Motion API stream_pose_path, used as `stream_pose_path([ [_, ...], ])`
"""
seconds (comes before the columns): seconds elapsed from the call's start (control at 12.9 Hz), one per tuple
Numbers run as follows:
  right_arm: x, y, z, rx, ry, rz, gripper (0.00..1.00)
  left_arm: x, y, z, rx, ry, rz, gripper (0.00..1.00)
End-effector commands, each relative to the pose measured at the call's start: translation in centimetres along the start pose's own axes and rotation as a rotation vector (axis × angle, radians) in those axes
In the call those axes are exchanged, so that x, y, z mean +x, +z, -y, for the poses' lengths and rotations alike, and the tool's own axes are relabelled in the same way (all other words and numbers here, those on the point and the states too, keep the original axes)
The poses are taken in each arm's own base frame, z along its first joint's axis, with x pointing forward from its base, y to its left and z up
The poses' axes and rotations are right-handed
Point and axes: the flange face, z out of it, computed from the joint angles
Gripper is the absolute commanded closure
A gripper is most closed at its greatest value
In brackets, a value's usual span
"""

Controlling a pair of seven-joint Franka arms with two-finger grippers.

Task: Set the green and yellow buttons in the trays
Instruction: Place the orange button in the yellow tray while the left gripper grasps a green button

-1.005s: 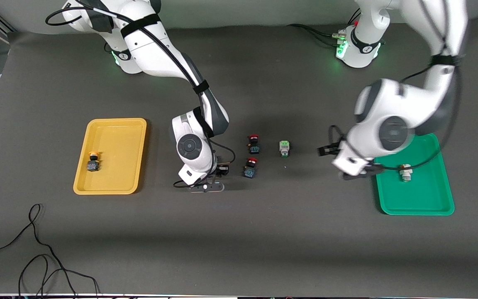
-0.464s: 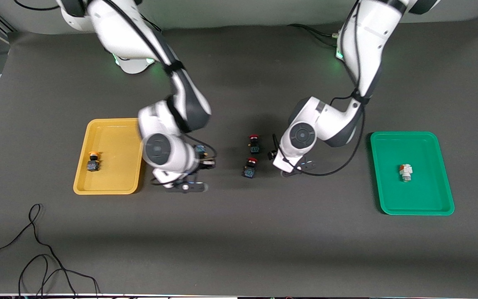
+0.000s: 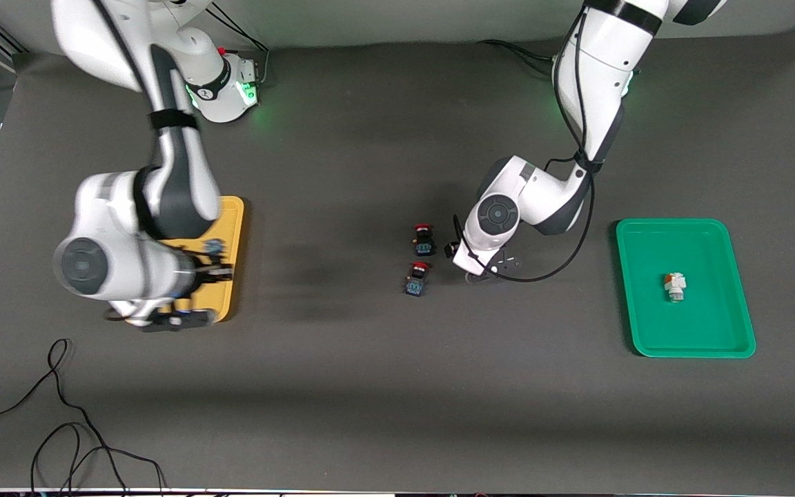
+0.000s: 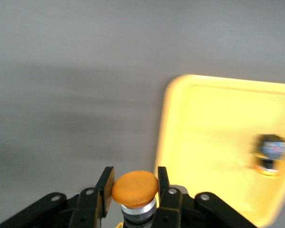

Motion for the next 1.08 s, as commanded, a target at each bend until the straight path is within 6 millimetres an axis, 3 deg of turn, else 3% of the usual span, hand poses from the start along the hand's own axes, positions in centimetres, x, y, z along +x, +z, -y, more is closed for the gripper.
stream_pose_path([
  [0.0, -3.0, 5.5, -4.8, -0.007, -0.071, -0.037, 0.85, -1.1, -0.2, 0.4, 0.018, -0.053, -0.019, 1.0],
  [0.15, -3.0, 11.1, -6.8, -0.061, -0.071, -0.073, 0.85, -1.1, -0.4, 0.4, 0.016, -0.085, -0.022, 1.0],
  [0.31, -2.5, 14.7, -7.7, -0.053, -0.086, -0.059, 0.85, -0.5, -1.2, 0.5, 0.006, -0.093, -0.03, 1.0],
  [0.46, -1.8, 16.7, -7.8, -0.021, -0.107, -0.054, 0.85, 0.7, -4.6, 1.3, -0.008, -0.112, -0.048, 1.0],
  [0.54, -1.6, 16.5, -7.8, -0.021, -0.108, -0.057, 0.85, 1.1, -7.6, 1.8, 0.013, -0.115, -0.037, 1.0],
  [0.62, -1.6, 16.4, -7.8, -0.017, -0.098, -0.056, 0.77, 2.0, -10.7, 2.7, 0.054, -0.107, -0.002, 1.0],
  [0.7, -1.4, 16.1, -7.7, -0.014, -0.094, -0.061, 0.17, 3.0, -13.7, 3.3, 0.094, -0.107, 0.039, 1.0],
  [0.77, -1.0, 15.1, -7.5, -0.007, -0.095, -0.074, 0.01, 3.7, -16.8, 3.5, 0.115, -0.105, 0.064, 1.0],
  [0.85, -0.7, 13.7, -7.2, 0.011, -0.076, -0.07, 0.0, 5.2, -19.6, 4.7, 0.124, -0.1, 0.084, 1.0],
  [1.0, 0.0, 10.0, -7.1, 0.032, -0.056, -0.041, 0.0, 8.8, -23.9, 9.4, 0.158, -0.02, 0.117, 1.0],
])
